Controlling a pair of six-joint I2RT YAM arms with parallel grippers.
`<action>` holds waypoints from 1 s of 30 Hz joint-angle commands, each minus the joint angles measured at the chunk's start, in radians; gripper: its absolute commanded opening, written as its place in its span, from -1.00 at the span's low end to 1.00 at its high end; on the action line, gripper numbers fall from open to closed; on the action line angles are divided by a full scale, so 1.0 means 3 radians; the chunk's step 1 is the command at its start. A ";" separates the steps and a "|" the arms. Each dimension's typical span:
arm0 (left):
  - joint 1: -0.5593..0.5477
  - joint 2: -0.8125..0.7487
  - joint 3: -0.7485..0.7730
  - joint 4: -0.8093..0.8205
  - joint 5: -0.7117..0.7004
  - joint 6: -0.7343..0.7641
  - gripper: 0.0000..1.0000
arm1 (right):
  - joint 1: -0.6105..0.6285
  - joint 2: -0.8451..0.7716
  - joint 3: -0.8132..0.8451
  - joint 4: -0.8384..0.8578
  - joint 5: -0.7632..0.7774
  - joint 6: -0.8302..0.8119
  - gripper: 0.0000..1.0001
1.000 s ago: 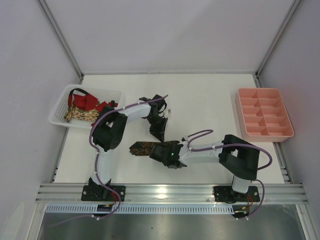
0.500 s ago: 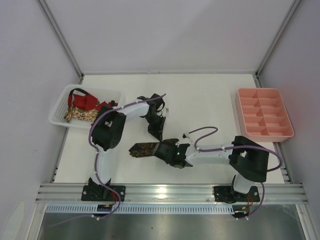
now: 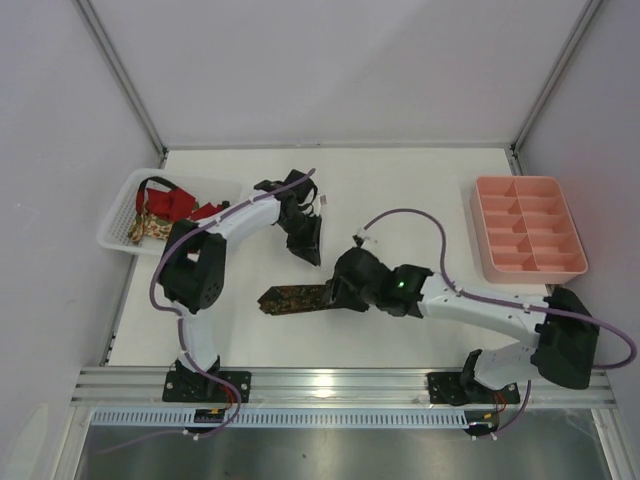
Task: Roll the ties
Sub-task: Roll the tie
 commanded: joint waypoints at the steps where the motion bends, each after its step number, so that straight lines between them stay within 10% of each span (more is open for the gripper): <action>1: 0.0025 -0.0447 0.0028 -0.0003 0.0253 -0.0151 -0.70 | -0.0494 -0.0475 -0.0101 -0.0252 -0.0404 -0.0958 0.02; 13: -0.0241 -0.0576 -0.0539 0.0620 0.1026 -0.0642 -0.82 | -0.2729 -0.0175 -0.0674 0.0397 -0.3001 -0.2207 0.48; 30: -0.0231 -0.0305 -0.0601 0.0575 0.0878 -0.0530 -0.90 | -0.2572 0.0853 -0.0967 0.1887 -0.3872 -0.1813 0.52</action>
